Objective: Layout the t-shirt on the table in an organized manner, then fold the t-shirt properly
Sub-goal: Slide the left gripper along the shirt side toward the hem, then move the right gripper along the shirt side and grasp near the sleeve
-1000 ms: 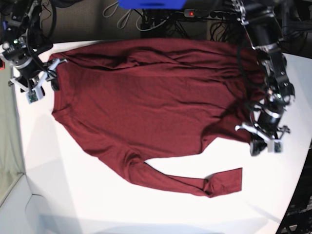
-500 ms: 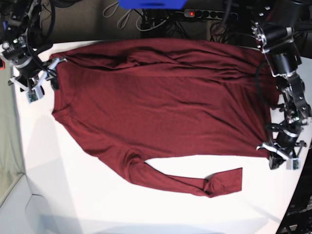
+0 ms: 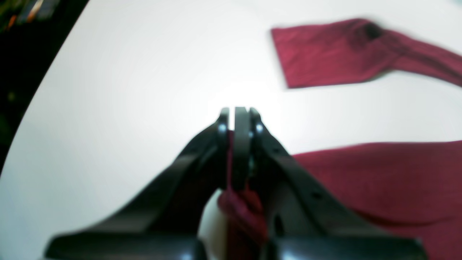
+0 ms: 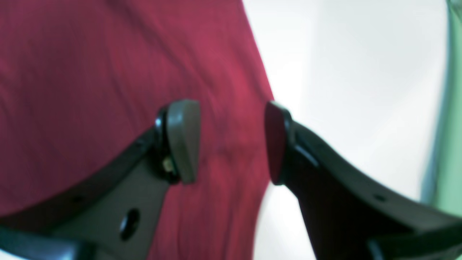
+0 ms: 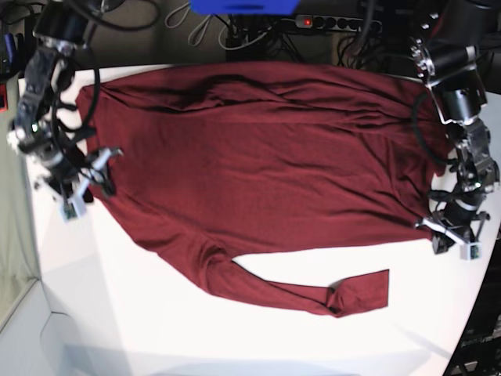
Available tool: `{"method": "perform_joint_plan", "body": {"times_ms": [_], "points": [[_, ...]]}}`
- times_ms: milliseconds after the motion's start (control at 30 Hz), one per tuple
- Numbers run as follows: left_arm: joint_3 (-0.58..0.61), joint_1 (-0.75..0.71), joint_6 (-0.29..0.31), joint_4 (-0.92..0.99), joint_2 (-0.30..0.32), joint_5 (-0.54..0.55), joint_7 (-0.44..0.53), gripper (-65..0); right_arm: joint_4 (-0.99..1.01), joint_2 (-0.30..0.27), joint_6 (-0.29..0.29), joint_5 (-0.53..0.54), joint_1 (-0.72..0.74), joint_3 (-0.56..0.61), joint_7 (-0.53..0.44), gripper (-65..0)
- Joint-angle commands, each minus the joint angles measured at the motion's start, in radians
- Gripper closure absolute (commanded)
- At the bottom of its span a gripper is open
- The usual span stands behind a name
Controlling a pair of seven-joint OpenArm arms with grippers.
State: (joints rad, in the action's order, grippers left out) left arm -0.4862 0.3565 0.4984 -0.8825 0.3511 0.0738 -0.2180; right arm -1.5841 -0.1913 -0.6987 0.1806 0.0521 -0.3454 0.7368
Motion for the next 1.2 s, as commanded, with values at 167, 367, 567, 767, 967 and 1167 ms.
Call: {"method": "perform_joint_plan", "body": {"times_ms": [167, 367, 567, 767, 967, 1167], "points": [[-0.003, 0.037, 0.001, 0.055, 0.021, 0.01, 0.122, -0.4, 0.255, -0.018, 0.001, 0.009, 0.242, 0.076, -0.03, -34.2], [-0.003, 0.055, 0.001, 0.138, 0.022, 0.01, 0.168, -0.4, 0.568, -0.035, 0.001, 0.009, 0.443, 0.133, -0.099, -41.8], [-0.001, 0.057, 0.001, 0.142, 0.022, 0.01, 0.17, -0.4, 0.785, -0.046, 0.001, 0.009, 0.55, 0.213, -0.273, -42.3], [-0.001, 0.057, 0.001, 0.142, 0.022, 0.01, 0.17, -0.4, 0.913, -0.043, 0.001, 0.009, 0.572, 0.245, -0.432, -42.3], [-0.001, 0.054, 0.001, 0.144, 0.022, 0.01, 0.17, -0.4, 1.02, -0.049, 0.001, 0.009, 0.573, 0.246, -0.581, -42.3], [-0.001, 0.052, 0.001, 0.145, 0.019, 0.01, 0.17, -0.4, 1.109, -0.049, 0.049, 0.004, 0.575, 0.25, -0.659, -42.2]]}}
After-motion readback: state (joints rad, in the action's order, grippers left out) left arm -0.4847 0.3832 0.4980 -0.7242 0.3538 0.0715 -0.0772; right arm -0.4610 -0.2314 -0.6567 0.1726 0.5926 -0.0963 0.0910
